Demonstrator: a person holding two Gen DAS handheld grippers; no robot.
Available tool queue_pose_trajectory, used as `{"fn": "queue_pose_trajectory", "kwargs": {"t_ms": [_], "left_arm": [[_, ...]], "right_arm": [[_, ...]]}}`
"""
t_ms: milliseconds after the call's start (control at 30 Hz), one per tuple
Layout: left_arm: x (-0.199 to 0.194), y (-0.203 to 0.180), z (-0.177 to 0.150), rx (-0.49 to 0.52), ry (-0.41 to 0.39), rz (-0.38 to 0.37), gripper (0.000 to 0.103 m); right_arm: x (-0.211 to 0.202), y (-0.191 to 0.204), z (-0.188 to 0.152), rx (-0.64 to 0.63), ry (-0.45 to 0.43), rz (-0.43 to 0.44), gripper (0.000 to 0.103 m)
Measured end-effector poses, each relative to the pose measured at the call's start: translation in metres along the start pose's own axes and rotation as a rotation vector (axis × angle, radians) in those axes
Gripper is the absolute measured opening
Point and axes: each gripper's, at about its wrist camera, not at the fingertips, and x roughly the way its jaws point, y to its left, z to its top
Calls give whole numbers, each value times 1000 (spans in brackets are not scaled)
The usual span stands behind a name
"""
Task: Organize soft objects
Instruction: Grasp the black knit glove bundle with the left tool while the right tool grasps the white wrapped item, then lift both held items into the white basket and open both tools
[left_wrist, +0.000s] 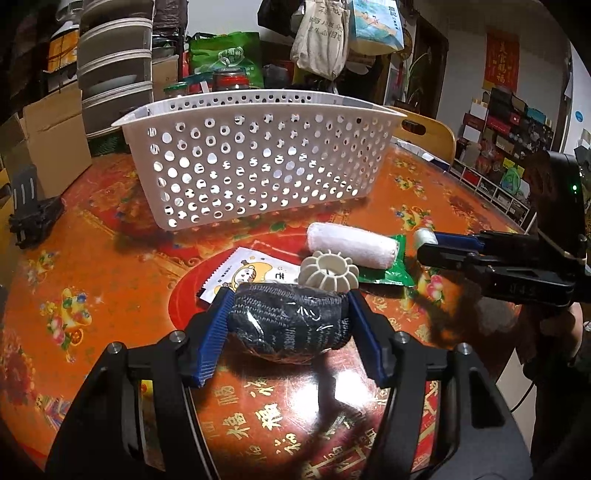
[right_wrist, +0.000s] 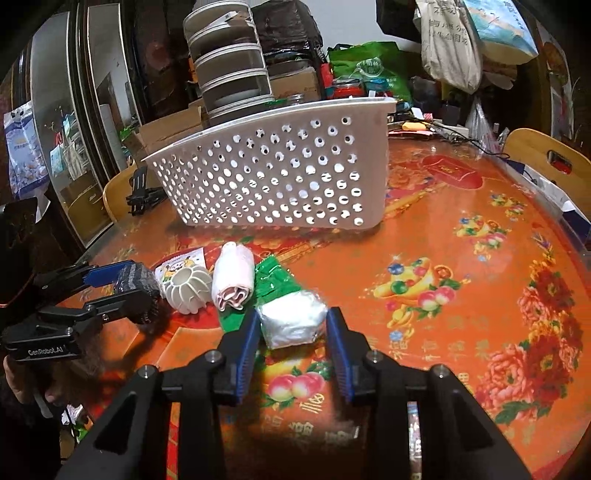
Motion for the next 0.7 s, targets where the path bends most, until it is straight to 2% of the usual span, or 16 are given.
{"fn": "queue_pose_trajectory", "kwargs": {"t_ms": [200, 700], "left_arm": [[-4, 6, 2, -48, -15, 32, 59], [-37, 6, 20, -52, -70, 54, 59]], "right_arm": [[-4, 0, 0, -1, -21, -34, 36], [-27, 22, 22, -44, -67, -80, 36]]}}
